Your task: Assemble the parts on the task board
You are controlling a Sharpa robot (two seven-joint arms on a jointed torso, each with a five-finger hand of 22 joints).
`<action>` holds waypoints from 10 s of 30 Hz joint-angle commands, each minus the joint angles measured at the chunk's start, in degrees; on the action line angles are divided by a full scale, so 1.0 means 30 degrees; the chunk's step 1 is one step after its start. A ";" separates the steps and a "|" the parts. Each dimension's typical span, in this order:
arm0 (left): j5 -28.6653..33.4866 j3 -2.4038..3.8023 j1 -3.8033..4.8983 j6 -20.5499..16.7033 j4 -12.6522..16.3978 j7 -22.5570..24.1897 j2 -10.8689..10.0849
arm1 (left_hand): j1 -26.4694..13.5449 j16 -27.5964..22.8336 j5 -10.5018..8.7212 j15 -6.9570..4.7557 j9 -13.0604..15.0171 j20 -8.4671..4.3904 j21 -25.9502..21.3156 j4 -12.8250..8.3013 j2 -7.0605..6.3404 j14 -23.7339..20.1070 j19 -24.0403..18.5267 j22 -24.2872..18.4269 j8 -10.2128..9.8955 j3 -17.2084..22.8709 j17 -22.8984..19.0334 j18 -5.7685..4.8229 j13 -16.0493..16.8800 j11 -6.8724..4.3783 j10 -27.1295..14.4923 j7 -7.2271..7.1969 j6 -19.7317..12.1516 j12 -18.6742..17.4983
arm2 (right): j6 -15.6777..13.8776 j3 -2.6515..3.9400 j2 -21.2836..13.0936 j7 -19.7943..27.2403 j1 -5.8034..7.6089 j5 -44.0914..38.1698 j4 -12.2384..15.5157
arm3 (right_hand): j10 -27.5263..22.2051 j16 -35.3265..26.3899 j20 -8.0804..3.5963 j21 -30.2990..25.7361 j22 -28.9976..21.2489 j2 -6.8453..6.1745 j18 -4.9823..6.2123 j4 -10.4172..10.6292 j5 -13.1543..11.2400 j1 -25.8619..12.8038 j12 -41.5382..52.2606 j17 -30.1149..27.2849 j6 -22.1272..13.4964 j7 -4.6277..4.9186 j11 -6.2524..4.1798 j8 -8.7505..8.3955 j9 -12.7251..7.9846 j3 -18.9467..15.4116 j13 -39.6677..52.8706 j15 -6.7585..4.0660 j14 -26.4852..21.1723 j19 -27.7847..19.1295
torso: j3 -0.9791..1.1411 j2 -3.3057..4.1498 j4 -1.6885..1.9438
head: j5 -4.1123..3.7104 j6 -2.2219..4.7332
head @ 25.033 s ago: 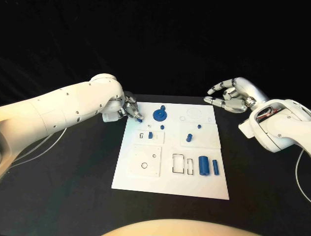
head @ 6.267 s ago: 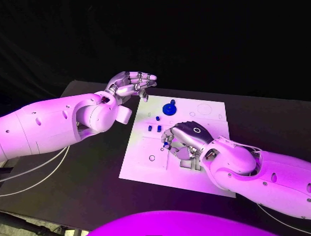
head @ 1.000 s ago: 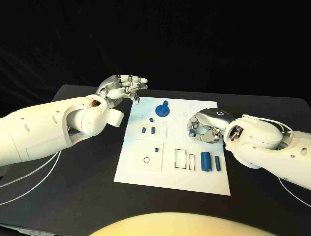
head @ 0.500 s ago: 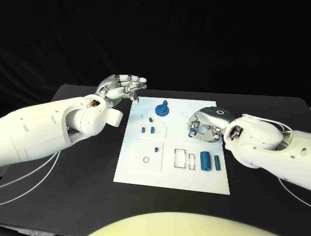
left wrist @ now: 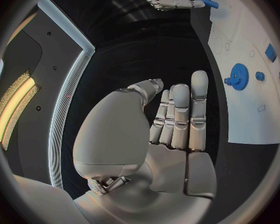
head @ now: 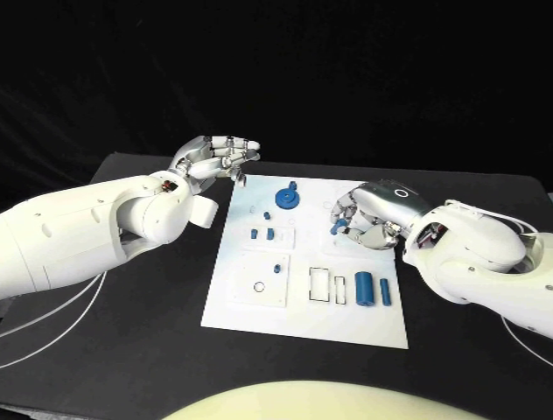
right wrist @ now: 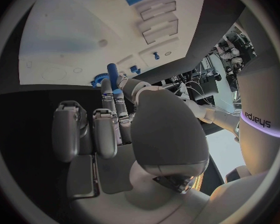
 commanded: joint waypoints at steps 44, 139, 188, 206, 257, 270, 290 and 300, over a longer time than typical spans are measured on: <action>0.0073 0.0009 -0.0007 0.0364 0.0001 -0.0029 0.0442 | -0.0237 -0.0044 0.0098 0.0015 0.0008 0.0032 -0.0104 0.0018 0.0072 -0.0179 -0.0101 -0.0038 -0.0010 0.0135 -0.0033 0.0234 0.0031 0.0016 -0.0133 0.0012 -0.0101 0.0137 | 0.0450 -0.0702 0.6084 0.1191 -0.2819 -0.0480 -0.2049 | 0.0412 0.0077 -0.0116 -0.0096 0.3331 -0.0020 -0.0247 -0.0210 0.0155 -0.0333 -0.0252 -0.0068 -0.0110 0.0125 -0.0462 0.0067 0.1232 0.0105 -0.0013 -0.0017 0.0937 0.0486 | 0.0019 0.0039 -0.0026 | 0.1398 -0.0648; 0.0073 -0.0212 -0.0018 0.0574 0.0054 -0.0152 0.0180 | -0.0402 -0.0033 0.0087 0.0050 0.0034 0.0067 -0.0157 0.0014 0.0080 -0.0253 -0.0151 -0.0100 0.0047 0.0164 -0.0136 0.0244 0.0066 0.0050 -0.0325 0.0034 -0.0191 0.0259 | -0.1027 -0.0755 -0.4670 -0.3076 -0.2156 0.6430 0.3268 | 0.4079 0.1396 -0.0666 0.2416 0.4406 -0.0325 -0.0746 0.3554 0.3350 -0.3924 2.2608 0.2503 -0.2006 -0.0362 -0.1190 0.1482 0.3559 -0.8699 2.3118 -0.0609 0.1463 0.1474 | -0.0262 -0.0426 -0.0684 | -0.2755 -0.0027; 0.0041 -0.0247 -0.0020 0.0784 0.0175 -0.0356 -0.0010 | -0.0577 0.0000 0.0085 0.0075 0.0058 0.0095 -0.0228 0.0068 0.0095 -0.0274 -0.0206 -0.0185 0.0104 0.0154 -0.0146 0.0257 0.0092 0.0067 -0.0427 0.0044 -0.0227 0.0351 | -0.0008 -0.0794 -0.1531 -0.6135 -0.4042 0.2463 0.1297 | 0.4085 0.1525 -0.0671 0.2996 0.4587 0.0831 -0.0853 0.3521 0.3006 -0.4547 2.2560 0.2882 -0.2036 -0.0477 -0.1264 0.2047 0.4043 -1.1783 2.3608 -0.0645 0.1497 0.1576 | -0.0276 -0.0419 -0.0663 | -0.2622 -0.0397; 0.0016 -0.0247 -0.0020 0.0811 0.0149 -0.0418 -0.0005 | -0.0604 -0.0019 0.0089 0.0080 0.0064 0.0101 -0.0314 0.0072 0.0096 -0.0313 -0.0268 -0.0303 0.0119 0.0156 -0.0221 0.0280 0.0095 0.0071 -0.0466 0.0045 -0.0234 0.0363 | -0.3503 -0.0742 -0.1823 -0.5821 -0.4022 0.2733 0.2304 | 0.4666 0.1772 -0.1003 0.3938 0.4822 0.2441 -0.1028 0.3503 0.3882 -0.2028 2.3020 0.3606 -0.0839 -0.1070 -0.1787 0.2545 0.4083 -1.0734 2.4310 -0.1062 0.1638 0.1788 | -0.0243 -0.0449 -0.0684 | -0.2614 -0.0399; 0.0012 -0.0247 -0.0022 0.0843 0.0164 -0.0443 0.0096 | -0.0646 -0.0010 0.0097 0.0088 0.0074 0.0111 -0.0313 0.0085 0.0124 -0.0334 -0.0272 -0.0289 0.0143 0.0175 -0.0224 0.0276 0.0101 0.0079 -0.0525 0.0050 -0.0249 0.0391 | -0.0576 -0.0726 0.1396 -0.5330 -0.3449 0.5602 0.0680 | 0.5674 0.1928 -0.1359 0.4452 0.4950 0.2699 -0.1126 0.3583 0.4172 -0.6687 2.4131 0.4090 0.0422 -0.1540 -0.2208 0.3229 0.4225 -1.1136 2.5685 -0.1429 0.1727 0.1899 | -0.0235 -0.0409 -0.0690 | -0.2258 -0.0702; 0.0012 -0.0247 -0.0022 0.0830 0.0168 -0.0455 0.0057 | -0.0674 0.0005 0.0100 0.0094 0.0080 0.0118 -0.0329 0.0093 0.0142 -0.0338 -0.0285 -0.0305 0.0158 0.0187 -0.0208 0.0279 0.0107 0.0083 -0.0557 0.0052 -0.0264 0.0416 | -0.0920 -0.0732 0.1402 -0.5484 -0.3479 0.5030 0.0675 | 0.5611 0.1897 -0.1362 0.4310 0.4912 0.2628 -0.1098 0.3608 0.3170 -0.7987 2.3911 0.4028 0.0307 -0.1518 -0.2183 0.3440 0.4356 -1.2555 2.5630 -0.1422 0.1714 0.1863 | -0.0248 -0.0419 -0.0689 | -0.2193 -0.0706; 0.0012 -0.0249 -0.0022 0.0785 0.0153 -0.0491 0.0009 | -0.0719 -0.0002 0.0100 0.0101 0.0086 0.0125 -0.0365 0.0112 0.0157 -0.0367 -0.0313 -0.0351 0.0173 0.0191 -0.0257 0.0287 0.0113 0.0089 -0.0587 0.0058 -0.0279 0.0441 | -0.1722 -0.0729 0.0869 -0.5476 -0.3549 0.3624 0.1265 | 0.5517 0.1875 -0.1317 0.4260 0.4899 0.3220 -0.1088 0.3553 0.2510 -0.8169 2.3579 0.4019 0.0056 -0.1472 -0.2147 0.3695 0.4493 -1.4226 2.5534 -0.1377 0.1710 0.1849 | -0.0218 -0.0423 -0.0709 | -0.2255 -0.0684; 0.0010 -0.0249 -0.0022 0.0792 0.0142 -0.0490 -0.0004 | -0.0757 0.0012 0.0103 0.0107 0.0093 0.0132 -0.0375 0.0132 0.0182 -0.0374 -0.0322 -0.0356 0.0190 0.0203 -0.0246 0.0287 0.0120 0.0093 -0.0616 0.0061 -0.0291 0.0468 | -0.1140 -0.0729 0.0222 -0.4798 -0.3571 0.3700 0.2010 | 0.5607 0.1907 -0.1360 0.4415 0.4939 0.3243 -0.1118 0.3453 0.2683 -0.4843 2.3658 0.4127 -0.0047 -0.1524 -0.2195 0.3782 0.4471 -1.4798 2.5704 -0.1422 0.1732 0.1887 | -0.0221 -0.0435 -0.0723 | -0.2217 -0.0665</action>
